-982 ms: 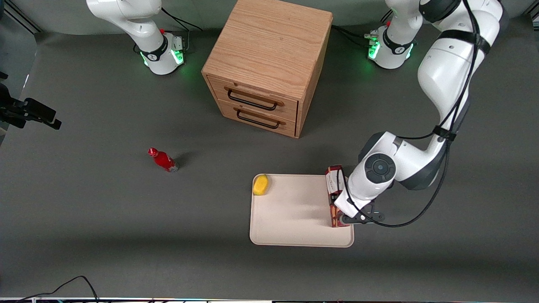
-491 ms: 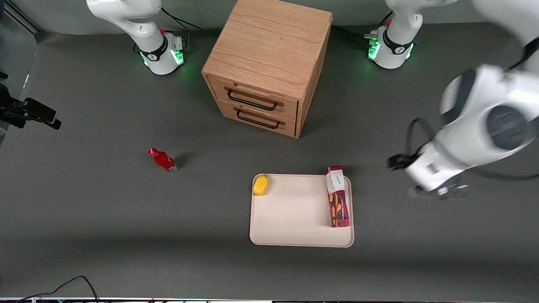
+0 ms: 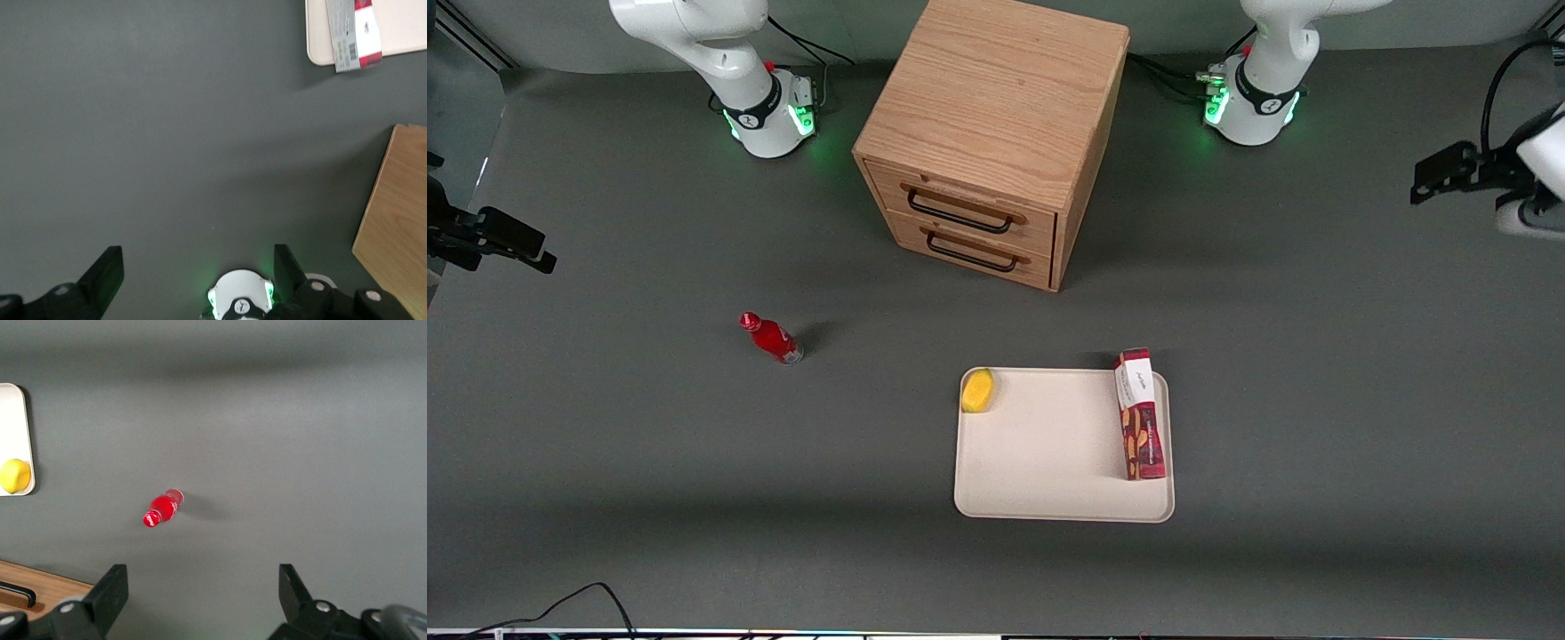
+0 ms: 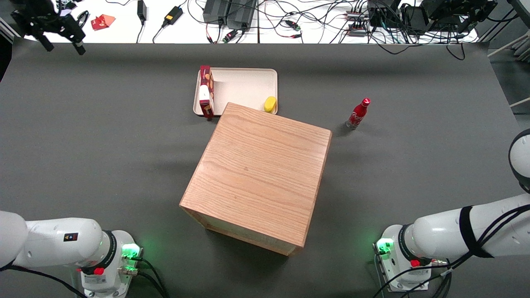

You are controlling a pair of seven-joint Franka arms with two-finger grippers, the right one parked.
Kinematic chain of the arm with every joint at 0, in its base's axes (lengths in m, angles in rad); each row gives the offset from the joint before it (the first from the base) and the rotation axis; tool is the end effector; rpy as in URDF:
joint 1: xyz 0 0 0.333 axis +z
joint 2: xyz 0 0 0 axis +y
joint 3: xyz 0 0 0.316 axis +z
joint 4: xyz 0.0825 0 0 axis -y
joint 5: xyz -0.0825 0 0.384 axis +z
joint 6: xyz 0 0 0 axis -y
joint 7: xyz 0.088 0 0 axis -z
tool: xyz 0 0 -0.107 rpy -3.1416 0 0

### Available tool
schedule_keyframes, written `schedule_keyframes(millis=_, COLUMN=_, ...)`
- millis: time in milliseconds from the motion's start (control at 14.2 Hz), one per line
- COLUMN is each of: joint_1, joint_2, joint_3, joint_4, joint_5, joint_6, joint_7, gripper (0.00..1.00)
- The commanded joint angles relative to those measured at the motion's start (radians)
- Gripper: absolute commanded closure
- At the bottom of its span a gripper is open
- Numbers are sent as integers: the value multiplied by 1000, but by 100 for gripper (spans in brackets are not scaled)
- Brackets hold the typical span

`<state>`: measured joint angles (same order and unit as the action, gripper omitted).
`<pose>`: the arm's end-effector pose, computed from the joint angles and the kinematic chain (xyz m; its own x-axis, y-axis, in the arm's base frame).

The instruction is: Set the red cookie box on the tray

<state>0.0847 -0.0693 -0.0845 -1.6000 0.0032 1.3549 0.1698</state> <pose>0.5088 -0.0011 0.6309 0.9705 -0.1669 -0.1741 -0.1659 -0.9859 0.0207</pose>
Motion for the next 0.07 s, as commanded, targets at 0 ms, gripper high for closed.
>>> schedule_keyframes(millis=0, joint_1=-17, joint_2=-15, joint_3=6, joint_4=0, joint_5=-15, joint_6=-20, joint_7=14, gripper=0)
